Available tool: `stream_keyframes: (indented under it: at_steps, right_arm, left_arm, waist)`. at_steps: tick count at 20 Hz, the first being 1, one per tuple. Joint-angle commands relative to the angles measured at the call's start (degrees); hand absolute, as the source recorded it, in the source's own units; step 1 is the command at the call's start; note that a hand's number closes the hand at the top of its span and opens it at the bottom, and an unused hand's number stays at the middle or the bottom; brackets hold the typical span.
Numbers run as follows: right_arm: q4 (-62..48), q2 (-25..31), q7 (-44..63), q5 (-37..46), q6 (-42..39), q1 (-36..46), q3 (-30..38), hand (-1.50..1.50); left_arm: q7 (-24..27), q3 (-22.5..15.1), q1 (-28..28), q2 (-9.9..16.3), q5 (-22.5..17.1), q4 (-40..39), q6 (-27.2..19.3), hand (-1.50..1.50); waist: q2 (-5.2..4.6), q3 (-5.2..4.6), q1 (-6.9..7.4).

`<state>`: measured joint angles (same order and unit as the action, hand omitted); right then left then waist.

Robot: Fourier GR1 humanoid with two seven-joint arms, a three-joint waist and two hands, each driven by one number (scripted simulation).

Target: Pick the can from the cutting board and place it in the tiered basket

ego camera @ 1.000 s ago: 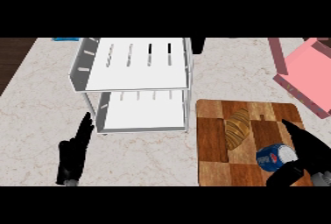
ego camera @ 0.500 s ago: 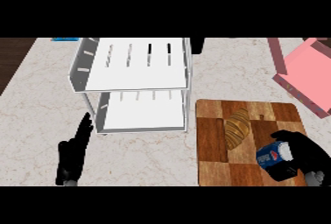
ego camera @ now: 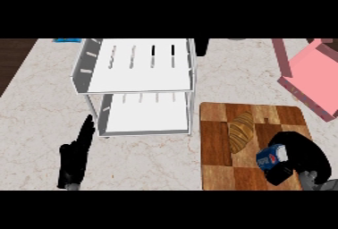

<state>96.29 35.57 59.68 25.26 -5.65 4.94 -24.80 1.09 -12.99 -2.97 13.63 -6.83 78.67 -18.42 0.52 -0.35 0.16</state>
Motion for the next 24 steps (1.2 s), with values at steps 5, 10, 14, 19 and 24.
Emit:
stream_keyframes:
  at_steps: [5, 10, 14, 19, 24]
  right_arm:
    - [1.4, -2.7, -4.0, 8.6, -3.3, 6.4, -4.2, 1.5]
    - [0.6, -5.0, -22.3, 10.4, -2.2, 9.3, -13.2, 1.5]
    - [8.3, -9.1, -21.0, 6.9, -0.9, 10.6, -8.7, 1.5]
    - [20.8, -9.5, -17.4, -0.5, 0.8, 10.2, 1.8, 1.5]
    - [34.3, -7.5, -9.9, -0.5, -3.5, 16.9, 6.6, 1.5]
  left_arm:
    - [-2.4, -0.9, -1.4, -0.8, 2.4, 2.5, -1.0, 0.0]
    - [-1.4, -1.0, -1.5, -0.9, 1.5, 1.5, 0.9, 0.0]
    - [-0.3, -0.3, -2.0, -2.4, 2.0, -0.2, -0.6, 0.0]
    - [-1.3, 1.4, -0.5, -1.4, 1.5, -0.4, -0.1, 0.0]
    - [-0.4, 1.4, -0.8, -1.3, 1.2, -1.0, 1.7, 0.0]
  waist:
    - [-0.52, 0.37, 0.8]
    - [-0.72, 0.46, 1.88]
    - [-0.39, 0.35, -0.1]
    - [-0.25, 0.34, -1.34]
    - [-0.23, 0.27, -0.82]
